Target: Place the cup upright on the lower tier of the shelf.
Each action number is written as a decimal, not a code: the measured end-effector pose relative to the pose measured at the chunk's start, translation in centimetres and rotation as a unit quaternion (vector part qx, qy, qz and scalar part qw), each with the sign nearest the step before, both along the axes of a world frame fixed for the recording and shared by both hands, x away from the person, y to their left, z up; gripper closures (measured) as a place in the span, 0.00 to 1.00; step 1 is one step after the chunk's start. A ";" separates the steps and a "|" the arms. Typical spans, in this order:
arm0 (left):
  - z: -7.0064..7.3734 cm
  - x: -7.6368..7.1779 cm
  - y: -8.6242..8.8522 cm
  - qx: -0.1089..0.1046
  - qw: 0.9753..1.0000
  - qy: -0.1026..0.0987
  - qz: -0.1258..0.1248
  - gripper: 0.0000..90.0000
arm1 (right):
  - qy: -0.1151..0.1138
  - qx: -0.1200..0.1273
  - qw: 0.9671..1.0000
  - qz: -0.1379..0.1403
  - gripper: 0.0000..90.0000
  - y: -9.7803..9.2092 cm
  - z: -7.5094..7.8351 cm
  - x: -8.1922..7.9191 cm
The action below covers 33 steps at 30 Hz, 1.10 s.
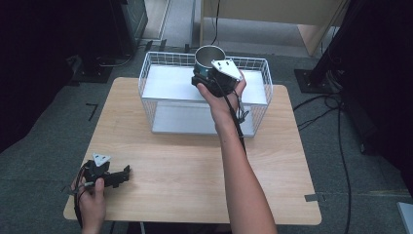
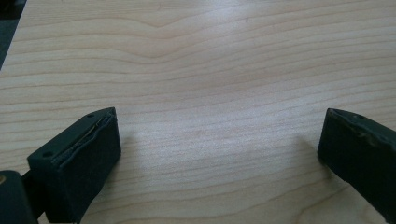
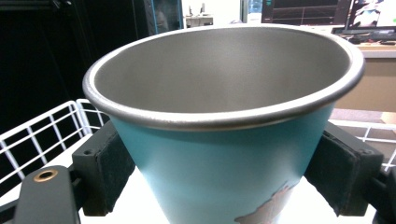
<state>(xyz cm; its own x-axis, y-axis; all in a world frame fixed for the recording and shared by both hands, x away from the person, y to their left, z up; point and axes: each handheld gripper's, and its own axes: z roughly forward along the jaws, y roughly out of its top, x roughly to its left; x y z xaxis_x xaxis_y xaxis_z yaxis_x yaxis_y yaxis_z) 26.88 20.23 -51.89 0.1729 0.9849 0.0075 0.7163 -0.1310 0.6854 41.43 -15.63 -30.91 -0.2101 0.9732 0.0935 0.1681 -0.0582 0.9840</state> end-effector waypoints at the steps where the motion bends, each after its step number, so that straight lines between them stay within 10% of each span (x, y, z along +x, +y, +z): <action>1: 0.0 0.0 0.0 0.000 1.000 0.000 0.000 0.00 | 0.000 -0.002 1.000 -0.001 0.18 0.1 0.0 0.2; 33: 0.0 0.0 0.0 0.000 1.000 0.000 0.000 0.00 | 0.039 0.013 0.999 -0.031 0.17 -0.9 -0.6 3.6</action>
<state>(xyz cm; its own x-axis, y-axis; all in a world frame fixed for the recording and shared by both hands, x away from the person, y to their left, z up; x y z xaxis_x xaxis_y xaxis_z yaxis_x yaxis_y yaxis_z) 26.87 20.23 -51.88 0.1730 0.9849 0.0069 0.7169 -0.1307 0.6848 45.01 -16.53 -31.52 -0.1407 0.9811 0.1328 0.2403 -0.0963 0.9659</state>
